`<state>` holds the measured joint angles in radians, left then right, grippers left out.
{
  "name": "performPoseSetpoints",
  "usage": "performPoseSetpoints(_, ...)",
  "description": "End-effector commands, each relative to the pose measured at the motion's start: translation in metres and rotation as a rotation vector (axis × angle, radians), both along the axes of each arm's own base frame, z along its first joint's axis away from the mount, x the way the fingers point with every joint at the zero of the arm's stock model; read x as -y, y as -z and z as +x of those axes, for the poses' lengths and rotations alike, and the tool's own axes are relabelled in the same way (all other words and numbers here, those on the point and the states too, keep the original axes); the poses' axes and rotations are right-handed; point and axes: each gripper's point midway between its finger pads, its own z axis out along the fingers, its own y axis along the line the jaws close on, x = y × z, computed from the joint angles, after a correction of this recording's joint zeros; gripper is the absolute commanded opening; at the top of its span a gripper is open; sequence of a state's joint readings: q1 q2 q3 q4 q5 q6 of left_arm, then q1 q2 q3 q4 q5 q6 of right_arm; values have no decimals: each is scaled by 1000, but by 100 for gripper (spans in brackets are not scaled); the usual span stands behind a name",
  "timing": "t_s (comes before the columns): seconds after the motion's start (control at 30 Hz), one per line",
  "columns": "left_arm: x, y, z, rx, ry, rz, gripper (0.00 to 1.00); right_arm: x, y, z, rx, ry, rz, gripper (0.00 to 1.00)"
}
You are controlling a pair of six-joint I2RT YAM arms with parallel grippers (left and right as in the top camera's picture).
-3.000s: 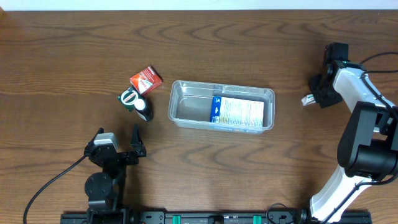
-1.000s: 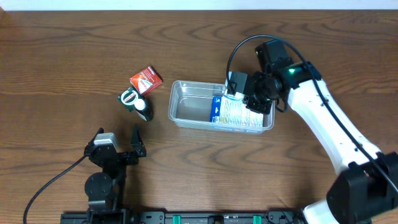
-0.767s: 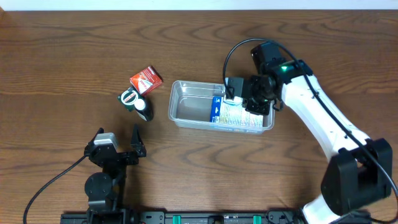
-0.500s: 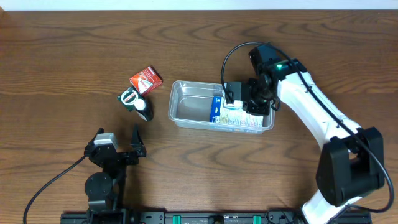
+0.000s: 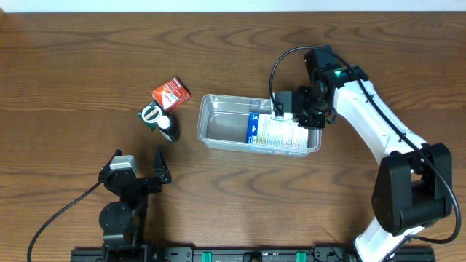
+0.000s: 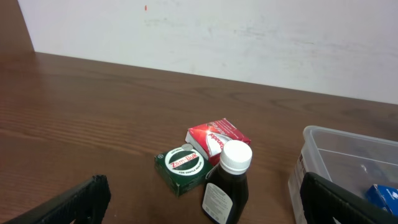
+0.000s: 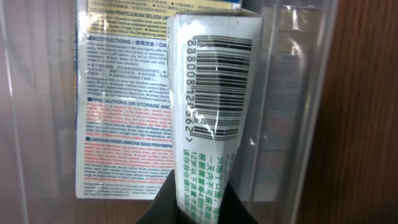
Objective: Pack container
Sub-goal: 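Carry the slim box into the container beside the blue box, release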
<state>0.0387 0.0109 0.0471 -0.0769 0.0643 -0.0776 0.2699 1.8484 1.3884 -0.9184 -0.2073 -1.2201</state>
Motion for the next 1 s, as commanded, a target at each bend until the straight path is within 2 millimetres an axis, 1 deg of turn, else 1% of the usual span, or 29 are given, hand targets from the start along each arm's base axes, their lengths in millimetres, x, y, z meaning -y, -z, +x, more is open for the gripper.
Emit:
performPoseSetpoints(0.0, -1, 17, 0, -38, -6, 5, 98, -1, 4, 3, -2, -16, 7, 9)
performPoseSetpoints(0.13, -1, 17, 0, -38, -6, 5, 98, -3, 6, 3, -5, -19, 17, 9)
performPoseSetpoints(0.37, -2, 17, 0, -38, -6, 5, 98, -4, 21, 6, -25, -18, 11, 8)
performPoseSetpoints(0.5, -2, 17, 0, -38, -6, 5, 98, -4, 24, 8, -25, -18, 11, 9)
performPoseSetpoints(0.6, -1, 17, 0, -38, -6, 5, 98, -5, 24, 11, -11, -18, 15, 11)
performPoseSetpoints(0.67, -2, 17, 0, -38, -6, 5, 98, -6, 24, 14, -3, -18, 17, 15)
performPoseSetpoints(0.97, -2, 17, 0, -38, -6, 5, 98, -6, 24, 16, 8, -18, 20, 27)
